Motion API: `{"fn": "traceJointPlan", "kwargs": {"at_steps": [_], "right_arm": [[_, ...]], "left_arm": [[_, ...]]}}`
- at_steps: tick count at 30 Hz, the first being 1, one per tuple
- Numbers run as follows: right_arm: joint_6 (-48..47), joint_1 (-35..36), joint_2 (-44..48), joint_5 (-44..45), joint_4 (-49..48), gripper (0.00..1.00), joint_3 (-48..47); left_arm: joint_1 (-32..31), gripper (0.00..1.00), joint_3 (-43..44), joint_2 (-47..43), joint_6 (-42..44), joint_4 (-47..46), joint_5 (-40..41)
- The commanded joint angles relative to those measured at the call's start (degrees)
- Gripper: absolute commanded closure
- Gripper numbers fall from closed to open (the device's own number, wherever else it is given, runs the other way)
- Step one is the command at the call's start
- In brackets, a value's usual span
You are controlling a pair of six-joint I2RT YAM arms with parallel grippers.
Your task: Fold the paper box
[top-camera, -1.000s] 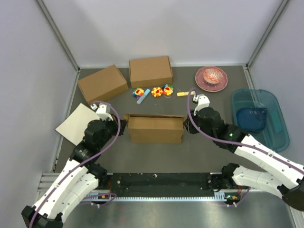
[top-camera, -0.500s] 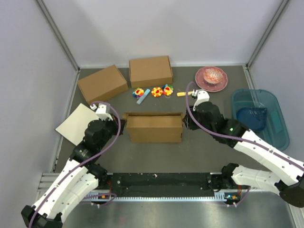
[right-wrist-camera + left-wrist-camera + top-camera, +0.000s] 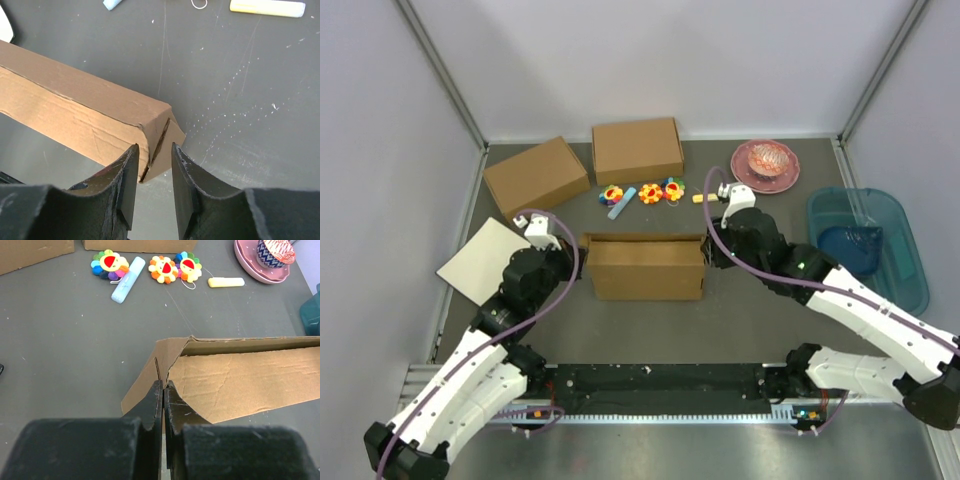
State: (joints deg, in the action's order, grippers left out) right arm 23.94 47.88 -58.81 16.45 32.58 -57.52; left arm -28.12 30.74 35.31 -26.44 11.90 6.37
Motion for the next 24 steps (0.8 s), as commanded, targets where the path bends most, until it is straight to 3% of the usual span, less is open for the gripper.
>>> {"fn": "traceJointPlan", "kwargs": {"at_steps": [1, 7, 14, 24], "right_arm": [[-1.27, 0.2, -1.57, 1.22, -2.08, 0.67, -3.57], [-1.44, 0.2, -3.07, 2.36, -2.43, 0.69, -3.48], [-1.36, 0.2, -3.25, 3.68, -2.96, 1.0, -2.6], [-0.66, 0.2, -0.96, 3.33, -3.13, 1.0, 4.34]], "left_arm": [[-0.62, 1.0, 0.63, 1.6, 2.18, 2.25, 2.77], [-1.5, 1.0, 0.81, 1.69, 2.97, 2.34, 3.91], [-2.11, 1.0, 0.81, 1.78, 3.41, 2.07, 4.44], [-2.29, 1.0, 1.16, 1.17, 3.41, 1.63, 4.44]]}}
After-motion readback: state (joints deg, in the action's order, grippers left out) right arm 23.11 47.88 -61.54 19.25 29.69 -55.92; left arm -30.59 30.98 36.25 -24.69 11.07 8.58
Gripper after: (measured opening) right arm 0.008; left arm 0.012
